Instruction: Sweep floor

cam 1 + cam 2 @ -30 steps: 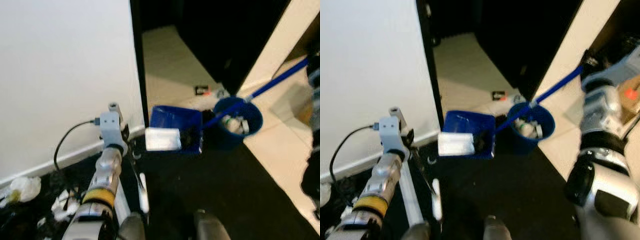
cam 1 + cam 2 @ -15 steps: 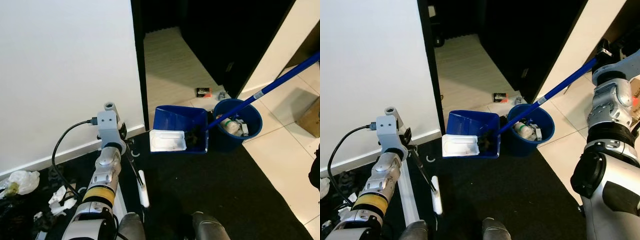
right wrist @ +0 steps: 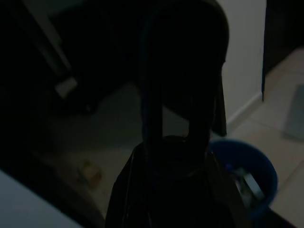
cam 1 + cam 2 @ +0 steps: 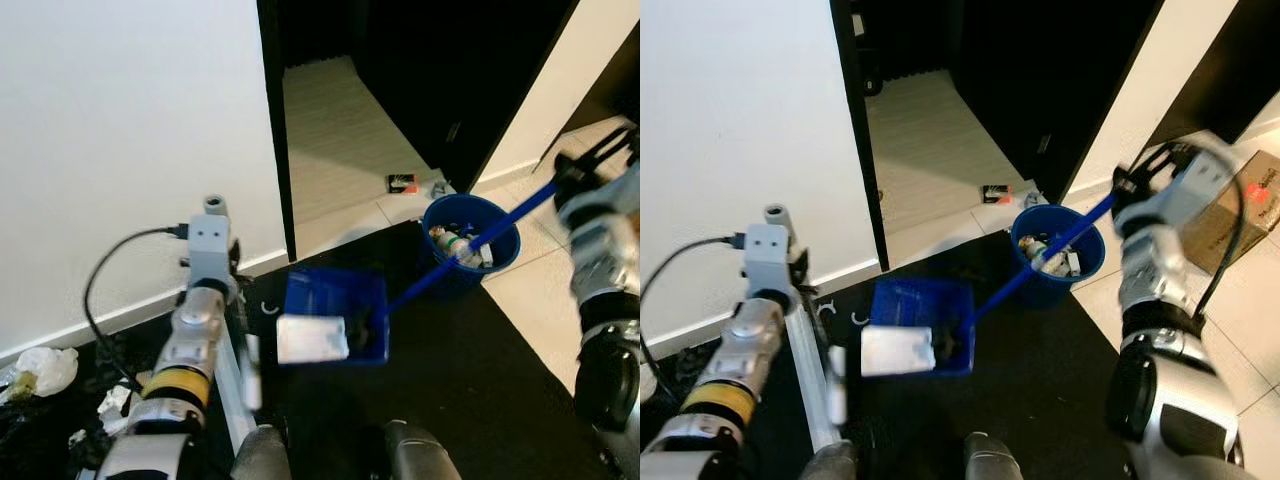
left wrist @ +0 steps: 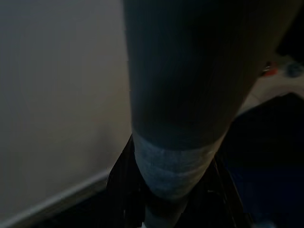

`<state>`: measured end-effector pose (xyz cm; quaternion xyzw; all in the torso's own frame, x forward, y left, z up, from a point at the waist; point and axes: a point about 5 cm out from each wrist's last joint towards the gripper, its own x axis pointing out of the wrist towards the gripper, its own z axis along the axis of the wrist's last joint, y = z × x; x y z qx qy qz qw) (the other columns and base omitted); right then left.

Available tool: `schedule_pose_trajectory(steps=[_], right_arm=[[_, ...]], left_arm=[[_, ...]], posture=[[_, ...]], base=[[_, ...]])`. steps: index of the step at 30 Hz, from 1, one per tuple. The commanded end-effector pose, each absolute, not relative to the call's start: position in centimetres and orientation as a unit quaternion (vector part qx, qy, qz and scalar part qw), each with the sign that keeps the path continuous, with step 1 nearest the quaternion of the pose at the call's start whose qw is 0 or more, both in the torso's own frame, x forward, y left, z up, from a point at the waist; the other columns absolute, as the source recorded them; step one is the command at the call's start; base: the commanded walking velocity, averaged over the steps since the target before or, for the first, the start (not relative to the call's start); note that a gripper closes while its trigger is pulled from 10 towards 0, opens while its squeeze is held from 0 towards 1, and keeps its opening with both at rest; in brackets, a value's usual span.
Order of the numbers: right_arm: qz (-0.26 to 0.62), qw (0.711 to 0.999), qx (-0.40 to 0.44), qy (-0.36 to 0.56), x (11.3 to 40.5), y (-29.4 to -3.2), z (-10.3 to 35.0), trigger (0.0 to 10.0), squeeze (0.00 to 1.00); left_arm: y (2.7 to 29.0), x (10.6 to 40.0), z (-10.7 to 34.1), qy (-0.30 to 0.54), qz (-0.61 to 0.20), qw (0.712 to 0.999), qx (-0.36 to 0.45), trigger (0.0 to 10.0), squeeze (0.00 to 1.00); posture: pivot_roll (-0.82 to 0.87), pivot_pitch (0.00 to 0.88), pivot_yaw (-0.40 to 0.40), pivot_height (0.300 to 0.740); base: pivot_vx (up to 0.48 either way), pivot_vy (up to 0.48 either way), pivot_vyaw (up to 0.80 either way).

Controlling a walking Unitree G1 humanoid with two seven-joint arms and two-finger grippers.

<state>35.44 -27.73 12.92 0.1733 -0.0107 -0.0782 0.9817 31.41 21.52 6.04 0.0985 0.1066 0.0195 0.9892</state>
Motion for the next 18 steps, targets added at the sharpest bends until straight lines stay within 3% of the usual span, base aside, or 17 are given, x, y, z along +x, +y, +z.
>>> schedule_pose_trajectory(steps=[1, 8, 18], right_arm=[[-0.074, 0.985, 0.155, 0.009, 34.7, -27.3, 11.4, 10.0, 0.0], [-0.061, 0.987, 0.134, 0.068, 32.9, -25.8, 7.5, 10.0, 0.0], [-0.054, 0.99, 0.119, 0.062, 32.9, -25.0, 7.2, 10.0, 0.0]], left_arm=[[22.0, 31.8, 6.4, 0.109, 0.01, 0.986, 0.123, 10.0, 0.0], [21.9, 32.0, 7.2, 0.089, -0.002, 0.987, 0.132, 10.0, 0.0], [21.2, 31.7, 6.5, 0.1, -0.018, 0.985, 0.136, 10.0, 0.0]], posture=[[0.03, 0.037, -0.051, 0.74], [0.04, 0.045, -0.058, 0.74], [0.04, 0.052, -0.053, 0.74]], base=[[0.0, 0.0, 0.0], [0.0, 0.0, 0.0], [0.0, 0.0, 0.0]])
